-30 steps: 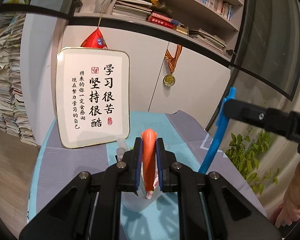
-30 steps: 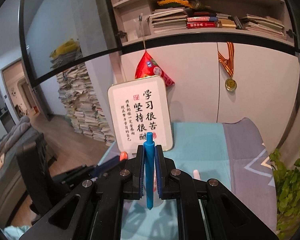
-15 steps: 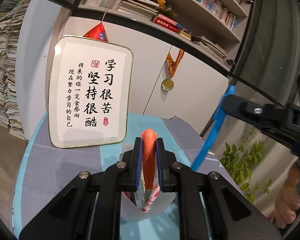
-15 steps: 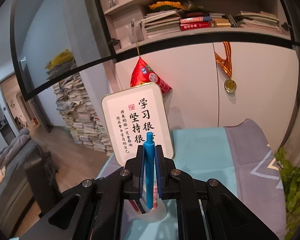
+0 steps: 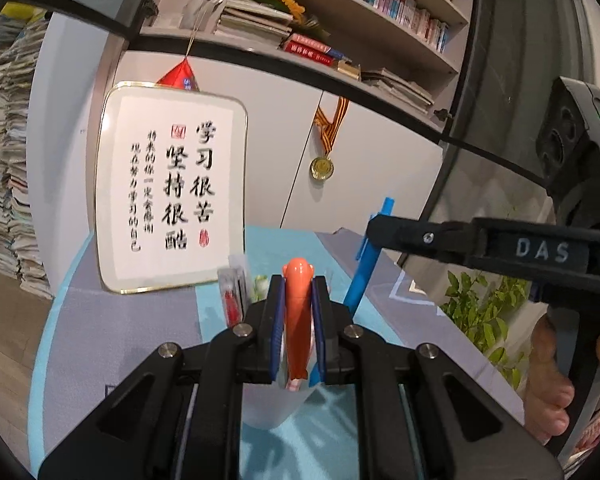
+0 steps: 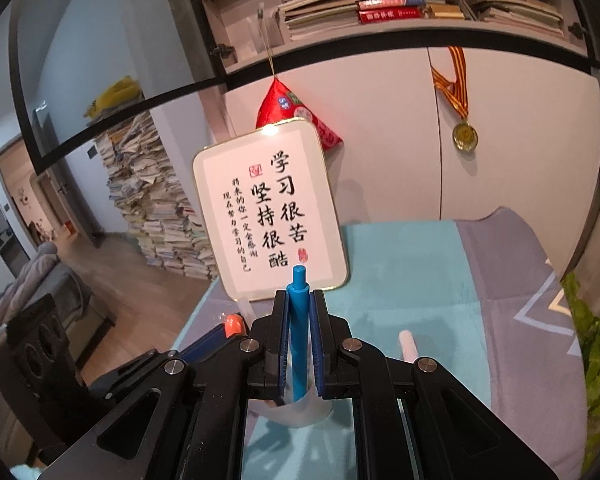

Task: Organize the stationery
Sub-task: 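Open both grippers to release the highlighter and blue pen into the cup, then grasp the white purple-capped correction tape with the right gripper while the left moves toward the eraser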

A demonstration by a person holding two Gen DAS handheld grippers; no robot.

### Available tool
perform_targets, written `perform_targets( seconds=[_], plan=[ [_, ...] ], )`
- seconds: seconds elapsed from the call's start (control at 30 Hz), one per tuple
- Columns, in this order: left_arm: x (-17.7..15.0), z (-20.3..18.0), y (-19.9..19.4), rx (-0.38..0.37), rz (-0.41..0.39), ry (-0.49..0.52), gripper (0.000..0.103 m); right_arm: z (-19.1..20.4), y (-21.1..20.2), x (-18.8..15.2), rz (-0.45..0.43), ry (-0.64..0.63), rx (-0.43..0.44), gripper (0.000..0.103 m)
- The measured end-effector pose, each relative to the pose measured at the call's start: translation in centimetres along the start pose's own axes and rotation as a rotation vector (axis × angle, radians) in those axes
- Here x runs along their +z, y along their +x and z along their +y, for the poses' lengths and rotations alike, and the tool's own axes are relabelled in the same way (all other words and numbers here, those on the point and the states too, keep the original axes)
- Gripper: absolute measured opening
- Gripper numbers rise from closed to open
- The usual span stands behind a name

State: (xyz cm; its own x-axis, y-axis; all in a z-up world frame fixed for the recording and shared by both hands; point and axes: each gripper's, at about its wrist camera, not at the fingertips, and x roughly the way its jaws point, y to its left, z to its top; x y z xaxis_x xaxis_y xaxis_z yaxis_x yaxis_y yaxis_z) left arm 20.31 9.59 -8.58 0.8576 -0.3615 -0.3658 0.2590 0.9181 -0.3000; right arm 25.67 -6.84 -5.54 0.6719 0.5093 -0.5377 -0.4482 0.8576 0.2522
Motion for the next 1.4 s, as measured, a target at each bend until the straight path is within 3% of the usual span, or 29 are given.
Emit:
perform_targets(
  seconds=[0.73,0.87,1.4],
  plan=[
    [-2.5,0.1,-0.6,0.046,0.090,0.014,0.012,1.0,0.6,-2.2,0.100,-0.024,0.021,0.011],
    [-2.7,-0.1,-0.9,0.052,0.099,0.020,0.021,1.1,0.4,-2.4,0.109,-0.025,0.028,0.011],
    [-2.4,-2.7,-2.5,0.042,0.085,0.077,0.023,-2.1,-3.0,-2.4,0.062,0.072,0.001,0.011]
  ],
)
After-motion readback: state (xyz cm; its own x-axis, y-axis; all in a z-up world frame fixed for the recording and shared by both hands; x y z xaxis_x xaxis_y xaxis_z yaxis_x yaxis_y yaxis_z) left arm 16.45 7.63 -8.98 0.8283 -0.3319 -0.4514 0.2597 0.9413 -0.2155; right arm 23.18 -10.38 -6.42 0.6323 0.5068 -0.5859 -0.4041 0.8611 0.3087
